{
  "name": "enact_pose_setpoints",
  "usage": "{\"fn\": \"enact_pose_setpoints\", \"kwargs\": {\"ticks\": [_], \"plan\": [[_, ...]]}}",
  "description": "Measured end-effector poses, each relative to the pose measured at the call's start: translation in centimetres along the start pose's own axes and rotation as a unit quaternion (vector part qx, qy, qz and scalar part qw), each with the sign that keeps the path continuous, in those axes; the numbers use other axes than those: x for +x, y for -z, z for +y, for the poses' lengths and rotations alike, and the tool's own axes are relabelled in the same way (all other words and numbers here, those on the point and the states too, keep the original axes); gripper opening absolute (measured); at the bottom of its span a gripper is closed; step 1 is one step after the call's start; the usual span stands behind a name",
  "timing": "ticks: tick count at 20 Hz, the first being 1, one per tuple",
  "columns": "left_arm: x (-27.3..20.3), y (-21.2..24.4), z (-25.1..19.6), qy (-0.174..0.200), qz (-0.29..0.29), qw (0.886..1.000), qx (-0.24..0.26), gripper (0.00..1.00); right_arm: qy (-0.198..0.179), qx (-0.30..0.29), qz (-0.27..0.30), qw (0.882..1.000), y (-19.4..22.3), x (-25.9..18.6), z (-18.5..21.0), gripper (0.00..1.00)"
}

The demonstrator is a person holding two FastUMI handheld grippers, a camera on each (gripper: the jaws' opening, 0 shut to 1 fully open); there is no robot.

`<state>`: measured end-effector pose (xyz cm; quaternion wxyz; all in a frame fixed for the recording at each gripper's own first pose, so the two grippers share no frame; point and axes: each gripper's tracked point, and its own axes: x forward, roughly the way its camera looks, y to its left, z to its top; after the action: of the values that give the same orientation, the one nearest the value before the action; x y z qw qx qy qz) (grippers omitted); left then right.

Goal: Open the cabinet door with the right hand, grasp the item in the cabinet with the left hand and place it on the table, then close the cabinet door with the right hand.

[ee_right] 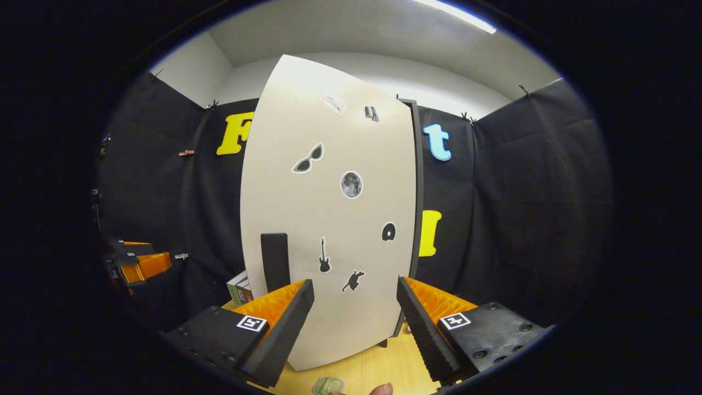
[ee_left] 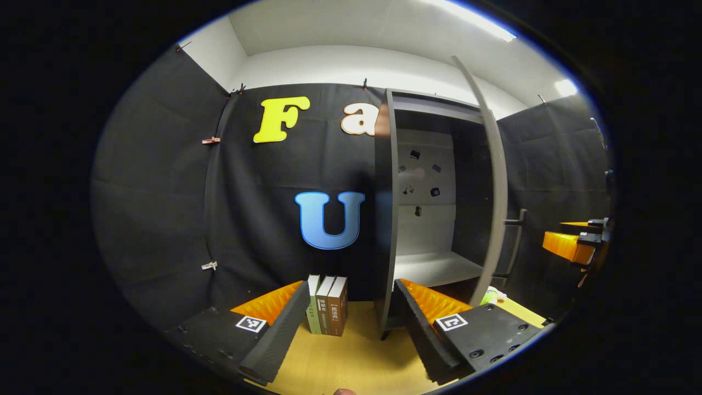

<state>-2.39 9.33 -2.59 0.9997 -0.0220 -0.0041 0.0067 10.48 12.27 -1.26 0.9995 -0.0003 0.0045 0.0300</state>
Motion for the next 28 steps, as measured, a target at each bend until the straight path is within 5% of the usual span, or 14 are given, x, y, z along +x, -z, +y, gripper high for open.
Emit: {"fn": "enact_pose_setpoints", "kwargs": {"ticks": [28], "plan": [[-4.1, -1.6, -4.9, 0.004, -0.014, 1.0, 0.02, 0.96, 0.018, 0.0, -0.024, 1.0, -2.6, -4.9, -5.9, 0.98]]}}
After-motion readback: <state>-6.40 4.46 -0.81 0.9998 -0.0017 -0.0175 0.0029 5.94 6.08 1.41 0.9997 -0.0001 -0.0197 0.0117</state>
